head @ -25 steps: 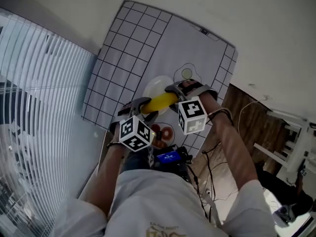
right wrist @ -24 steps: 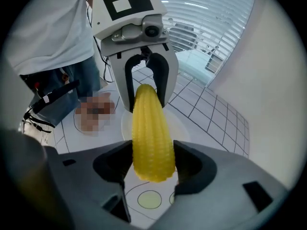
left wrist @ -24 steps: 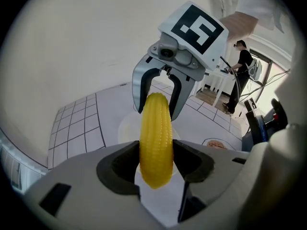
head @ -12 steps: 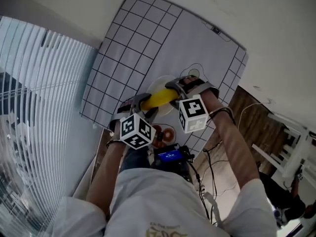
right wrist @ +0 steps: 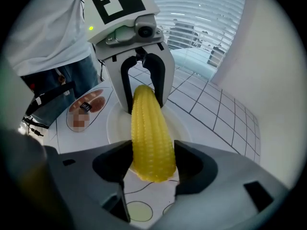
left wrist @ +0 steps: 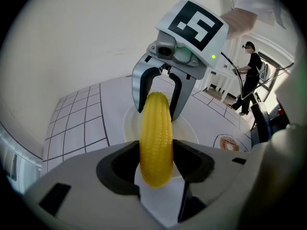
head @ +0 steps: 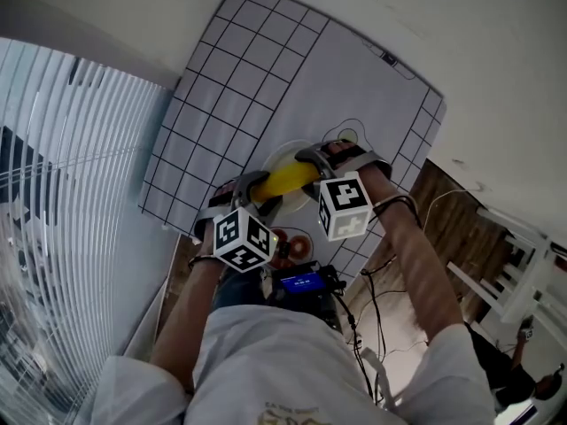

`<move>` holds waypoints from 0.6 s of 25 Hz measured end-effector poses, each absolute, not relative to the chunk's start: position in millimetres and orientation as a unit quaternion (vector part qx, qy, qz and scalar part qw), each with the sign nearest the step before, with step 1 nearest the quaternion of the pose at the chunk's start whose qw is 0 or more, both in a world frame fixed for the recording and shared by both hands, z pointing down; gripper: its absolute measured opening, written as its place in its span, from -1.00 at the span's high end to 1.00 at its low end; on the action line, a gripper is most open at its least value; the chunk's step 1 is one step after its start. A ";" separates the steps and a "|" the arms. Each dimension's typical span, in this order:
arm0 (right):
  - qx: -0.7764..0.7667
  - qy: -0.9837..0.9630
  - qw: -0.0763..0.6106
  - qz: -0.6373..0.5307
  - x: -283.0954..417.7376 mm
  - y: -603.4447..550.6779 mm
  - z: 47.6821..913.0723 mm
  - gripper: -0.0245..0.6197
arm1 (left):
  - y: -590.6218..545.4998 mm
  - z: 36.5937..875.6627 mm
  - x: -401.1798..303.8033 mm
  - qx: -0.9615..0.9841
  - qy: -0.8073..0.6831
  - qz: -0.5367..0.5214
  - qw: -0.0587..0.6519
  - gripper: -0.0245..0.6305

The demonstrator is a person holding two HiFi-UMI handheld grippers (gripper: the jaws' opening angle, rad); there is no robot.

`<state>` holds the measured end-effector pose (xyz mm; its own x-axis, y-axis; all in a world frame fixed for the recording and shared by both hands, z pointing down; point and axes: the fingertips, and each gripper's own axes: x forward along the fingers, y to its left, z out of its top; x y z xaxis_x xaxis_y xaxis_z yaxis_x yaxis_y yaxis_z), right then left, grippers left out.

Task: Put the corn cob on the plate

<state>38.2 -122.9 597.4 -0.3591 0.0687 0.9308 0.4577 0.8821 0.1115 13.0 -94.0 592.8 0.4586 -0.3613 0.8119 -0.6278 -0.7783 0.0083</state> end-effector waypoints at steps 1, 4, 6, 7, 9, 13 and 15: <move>-0.161 -0.805 0.542 -0.176 38.5 -123.5 597.5 0.07 | -94.3 592.9 13.2 0.840 -0.296 0.427 0.155 0.24; -0.155 -0.809 0.542 -0.167 39.2 -126.1 597.7 0.05 | -95.5 593.1 13.5 0.841 -0.298 0.424 0.156 0.24; -0.149 -0.812 0.542 -0.159 39.7 -127.0 597.6 0.04 | -95.0 593.3 13.8 0.841 -0.297 0.424 0.157 0.24; -0.146 -0.813 0.542 -0.155 40.0 -127.2 597.6 0.03 | -94.4 593.5 14.1 0.841 -0.296 0.426 0.155 0.24; -0.141 -0.814 0.543 -0.148 41.0 -128.0 597.5 0.01 | -93.3 594.3 14.8 0.841 -0.294 0.429 0.150 0.24; -0.130 -0.816 0.546 -0.141 44.9 -129.4 595.4 0.00 | -91.9 594.8 15.9 0.841 -0.292 0.431 0.146 0.23; -0.121 -0.817 0.547 -0.136 48.2 -131.0 594.1 -0.02 | -92.1 594.9 15.7 0.841 -0.292 0.430 0.148 0.23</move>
<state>48.2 -131.0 594.1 -0.3731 0.0494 0.9265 0.3469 0.9336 0.0898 15.7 -92.1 594.9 0.4597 -0.3649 0.8097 -0.6189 -0.7855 -0.0026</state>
